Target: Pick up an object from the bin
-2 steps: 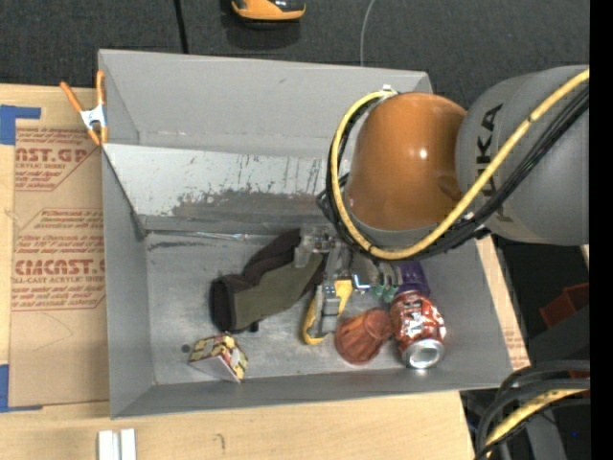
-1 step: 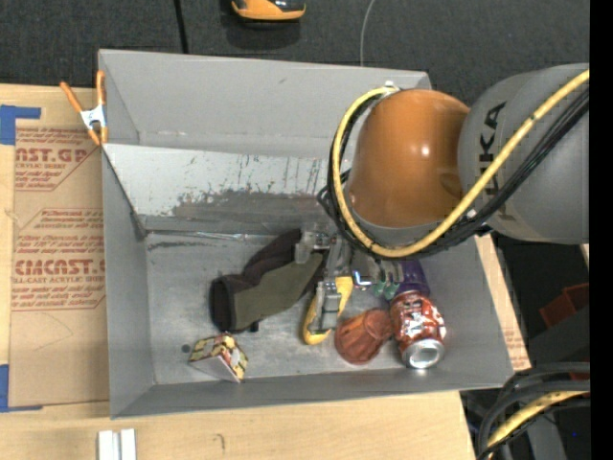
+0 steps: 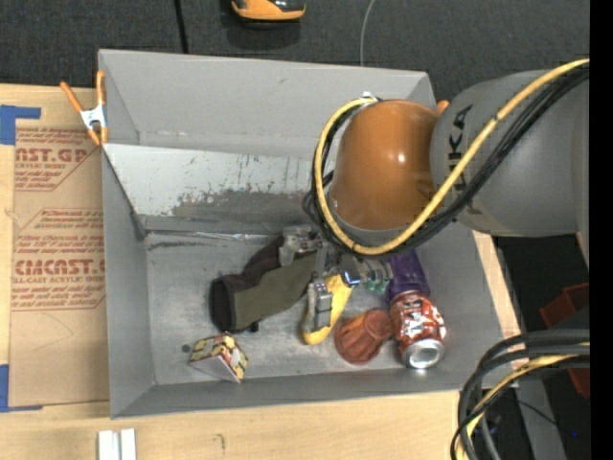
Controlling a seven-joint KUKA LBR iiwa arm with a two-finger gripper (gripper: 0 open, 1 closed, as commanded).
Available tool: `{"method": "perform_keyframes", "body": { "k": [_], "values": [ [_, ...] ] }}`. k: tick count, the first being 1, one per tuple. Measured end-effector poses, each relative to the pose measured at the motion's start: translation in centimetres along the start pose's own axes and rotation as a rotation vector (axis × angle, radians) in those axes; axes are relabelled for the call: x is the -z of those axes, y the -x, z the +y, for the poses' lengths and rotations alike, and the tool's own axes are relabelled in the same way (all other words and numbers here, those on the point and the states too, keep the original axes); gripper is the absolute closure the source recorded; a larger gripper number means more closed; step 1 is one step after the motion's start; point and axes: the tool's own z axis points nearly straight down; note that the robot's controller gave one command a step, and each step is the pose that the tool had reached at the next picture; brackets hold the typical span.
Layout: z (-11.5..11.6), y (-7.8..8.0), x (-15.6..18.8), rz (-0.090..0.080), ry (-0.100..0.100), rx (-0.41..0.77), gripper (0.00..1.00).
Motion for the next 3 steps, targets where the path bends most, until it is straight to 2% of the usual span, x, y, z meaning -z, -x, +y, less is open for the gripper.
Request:
{"method": "perform_keyframes", "body": {
  "k": [1,2,3],
  "values": [
    [-2.0,4.4,-8.6,-0.004,0.0,0.158,0.0],
    [-1.8,5.5,-11.2,0.001,0.001,0.394,0.0],
    [-1.6,5.4,-10.2,0.002,0.002,0.149,0.0]
  ]
}}
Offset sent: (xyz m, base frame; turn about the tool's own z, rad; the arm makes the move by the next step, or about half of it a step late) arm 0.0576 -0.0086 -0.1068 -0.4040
